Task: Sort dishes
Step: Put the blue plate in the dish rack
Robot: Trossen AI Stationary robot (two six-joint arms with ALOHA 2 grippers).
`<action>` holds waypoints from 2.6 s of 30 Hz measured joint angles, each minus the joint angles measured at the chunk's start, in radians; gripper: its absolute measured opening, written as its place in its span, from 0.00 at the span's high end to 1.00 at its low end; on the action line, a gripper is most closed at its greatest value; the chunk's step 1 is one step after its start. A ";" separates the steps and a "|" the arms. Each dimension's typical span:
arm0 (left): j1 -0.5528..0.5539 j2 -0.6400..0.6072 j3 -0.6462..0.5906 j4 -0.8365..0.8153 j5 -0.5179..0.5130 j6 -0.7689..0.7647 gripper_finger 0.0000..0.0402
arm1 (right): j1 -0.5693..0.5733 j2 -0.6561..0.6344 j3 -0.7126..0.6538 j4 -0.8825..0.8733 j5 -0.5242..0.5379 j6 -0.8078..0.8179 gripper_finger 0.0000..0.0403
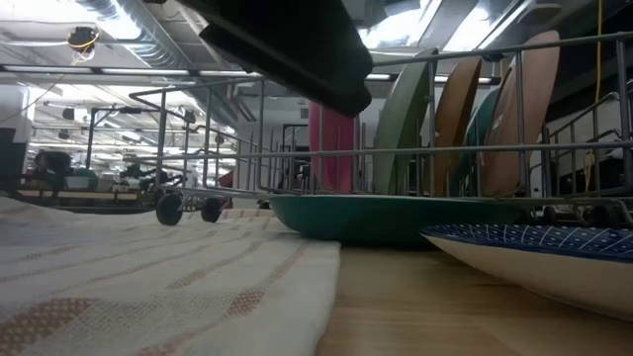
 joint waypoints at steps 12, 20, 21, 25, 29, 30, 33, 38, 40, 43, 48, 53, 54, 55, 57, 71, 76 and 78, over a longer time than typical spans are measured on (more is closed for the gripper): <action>0.001 0.000 0.000 -0.001 0.000 -0.006 0.64 | 0.000 -0.001 -0.138 0.275 0.130 0.012 0.73; 0.001 0.059 0.000 -0.028 0.000 -0.047 0.64 | 0.002 -0.003 -0.226 0.465 0.227 0.010 0.73; 0.002 0.070 0.000 -0.027 0.000 -0.059 0.64 | 0.002 -0.003 -0.228 0.467 0.227 0.010 0.73; 0.013 0.112 0.000 -0.028 0.013 -0.096 0.64 | 0.001 -0.003 -0.230 0.474 0.234 0.008 0.73; 0.031 0.121 0.001 -0.017 0.023 -0.096 0.64 | 0.001 -0.001 -0.231 0.484 0.250 0.002 0.73; 0.036 0.121 0.001 -0.017 0.024 -0.096 0.64 | 0.001 0.000 -0.231 0.486 0.254 0.002 0.73; 0.048 0.120 0.001 -0.007 0.026 -0.095 0.64 | 0.000 0.000 -0.231 0.488 0.261 0.002 0.73; 0.053 0.119 0.000 0.006 0.026 -0.094 0.64 | -0.001 0.002 -0.231 0.490 0.269 0.000 0.77; 0.053 0.119 0.000 0.003 0.027 -0.095 0.64 | -0.001 0.002 -0.232 0.490 0.282 0.005 0.82; 0.049 0.117 -0.002 -0.005 0.035 -0.096 0.64 | -0.001 0.003 -0.232 0.498 0.334 0.014 0.90; 0.048 0.117 -0.002 -0.006 0.039 -0.096 0.64 | 0.000 0.004 -0.231 0.500 0.398 0.011 0.93; 0.047 0.113 -0.002 -0.021 0.059 -0.094 0.64 | 0.000 0.004 -0.231 0.498 0.398 0.005 0.93; 0.047 0.110 -0.002 -0.033 0.079 -0.093 0.64 | 0.000 0.004 -0.231 0.498 0.402 0.002 0.93; 0.048 0.107 -0.001 -0.046 0.097 -0.096 0.64 | -0.001 0.005 -0.231 0.499 0.407 -0.001 0.93; 0.049 0.099 0.000 -0.075 0.125 -0.106 0.64 | -0.003 0.005 -0.231 0.499 0.417 -0.004 0.94; 0.046 -0.040 0.000 -0.225 0.156 -0.245 0.64 | -0.003 0.005 -0.230 0.501 0.420 -0.025 0.95; 0.058 -0.071 0.001 -0.226 0.154 -0.405 0.64 | -0.002 0.005 -0.230 0.501 0.426 -0.054 0.95; 0.066 -0.071 0.001 -0.244 0.165 -0.438 0.64 | -0.002 0.005 -0.230 0.502 0.426 -0.060 0.95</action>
